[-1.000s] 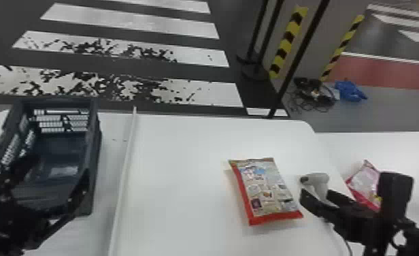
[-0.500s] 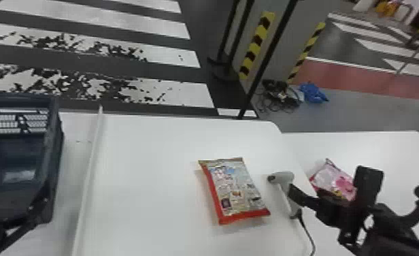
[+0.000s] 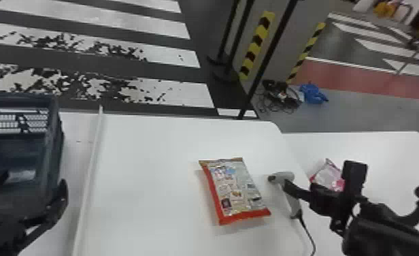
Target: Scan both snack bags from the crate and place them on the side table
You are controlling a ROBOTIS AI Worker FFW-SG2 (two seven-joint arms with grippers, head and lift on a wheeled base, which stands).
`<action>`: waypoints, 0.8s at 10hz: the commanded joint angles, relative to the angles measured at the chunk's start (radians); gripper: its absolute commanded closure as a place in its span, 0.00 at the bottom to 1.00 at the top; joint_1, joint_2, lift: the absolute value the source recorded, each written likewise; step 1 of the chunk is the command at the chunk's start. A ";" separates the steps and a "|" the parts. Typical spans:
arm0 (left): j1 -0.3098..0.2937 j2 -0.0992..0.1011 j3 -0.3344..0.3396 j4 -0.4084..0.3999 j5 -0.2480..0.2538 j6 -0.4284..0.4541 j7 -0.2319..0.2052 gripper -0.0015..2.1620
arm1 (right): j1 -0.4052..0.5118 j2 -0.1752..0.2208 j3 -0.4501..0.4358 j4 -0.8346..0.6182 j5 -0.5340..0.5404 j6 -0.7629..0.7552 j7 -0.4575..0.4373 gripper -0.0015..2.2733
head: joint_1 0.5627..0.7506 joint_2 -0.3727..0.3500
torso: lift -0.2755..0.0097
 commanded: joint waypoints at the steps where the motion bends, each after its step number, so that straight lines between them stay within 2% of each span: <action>1: 0.006 -0.030 -0.008 -0.001 -0.035 0.009 0.001 0.04 | -0.038 -0.057 -0.005 0.086 0.030 -0.061 0.017 0.03 | 0.70 0.03 | 0.62; 2: 0.006 -0.045 -0.014 -0.001 -0.047 0.009 0.001 0.04 | -0.041 -0.089 -0.005 0.117 0.030 -0.061 0.026 0.03 | 0.70 0.03 | 0.62; 3: 0.006 -0.060 -0.017 -0.001 -0.070 0.012 0.001 0.04 | -0.048 -0.103 -0.005 0.149 0.030 -0.061 0.042 0.02 | 0.70 0.03 | 0.62; 5: 0.006 -0.082 -0.024 -0.001 -0.098 0.027 0.001 0.04 | -0.067 -0.111 -0.009 0.194 0.030 -0.061 0.068 0.02 | 0.70 0.03 | 0.62; 8: 0.016 -0.089 -0.024 0.000 -0.109 0.030 0.003 0.04 | -0.093 -0.118 -0.003 0.253 0.048 -0.070 0.069 0.02 | 0.70 0.03 | 0.62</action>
